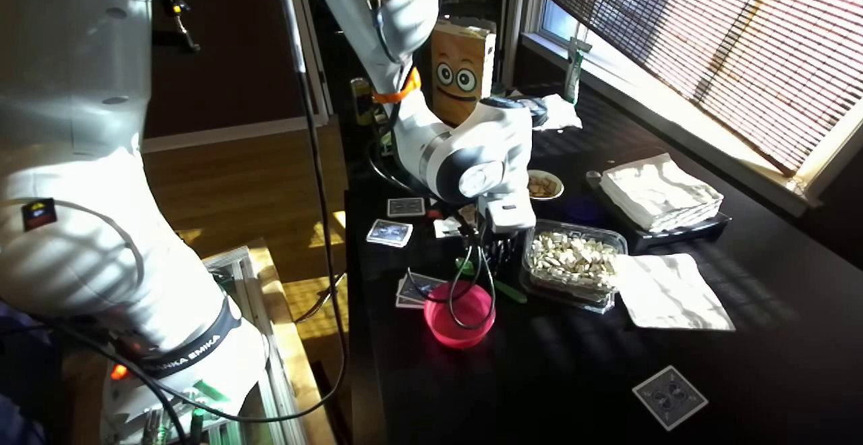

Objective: Use the spoon to put some of the bowl's contents on the serviette

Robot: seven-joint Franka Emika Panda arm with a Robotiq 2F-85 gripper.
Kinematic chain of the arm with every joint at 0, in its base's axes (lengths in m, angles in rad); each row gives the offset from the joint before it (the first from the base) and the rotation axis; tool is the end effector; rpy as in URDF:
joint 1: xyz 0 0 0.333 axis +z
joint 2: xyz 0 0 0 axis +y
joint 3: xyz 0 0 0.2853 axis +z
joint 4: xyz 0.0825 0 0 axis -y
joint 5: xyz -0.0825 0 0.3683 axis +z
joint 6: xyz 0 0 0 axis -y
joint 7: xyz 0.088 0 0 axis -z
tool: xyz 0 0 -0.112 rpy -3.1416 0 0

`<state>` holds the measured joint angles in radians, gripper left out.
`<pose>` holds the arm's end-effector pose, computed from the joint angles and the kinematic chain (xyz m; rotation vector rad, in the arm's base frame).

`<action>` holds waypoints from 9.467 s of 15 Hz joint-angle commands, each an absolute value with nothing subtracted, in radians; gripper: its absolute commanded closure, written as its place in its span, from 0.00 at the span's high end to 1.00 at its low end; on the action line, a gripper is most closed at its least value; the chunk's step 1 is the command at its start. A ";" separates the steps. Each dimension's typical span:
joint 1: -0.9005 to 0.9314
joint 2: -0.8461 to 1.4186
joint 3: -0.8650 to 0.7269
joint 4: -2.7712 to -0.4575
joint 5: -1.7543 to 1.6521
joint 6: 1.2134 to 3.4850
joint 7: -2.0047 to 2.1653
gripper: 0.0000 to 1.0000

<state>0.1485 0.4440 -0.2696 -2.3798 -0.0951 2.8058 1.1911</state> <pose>0.4752 -0.0654 0.1251 2.4871 -1.6968 0.1027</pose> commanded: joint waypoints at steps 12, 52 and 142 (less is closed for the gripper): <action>0.143 0.257 -0.119 -2.431 0.102 2.688 1.190 0.04; 0.557 0.604 -0.524 -1.892 -0.472 2.755 1.759 0.04; 0.244 0.840 -0.095 -1.517 -0.954 2.250 1.915 0.04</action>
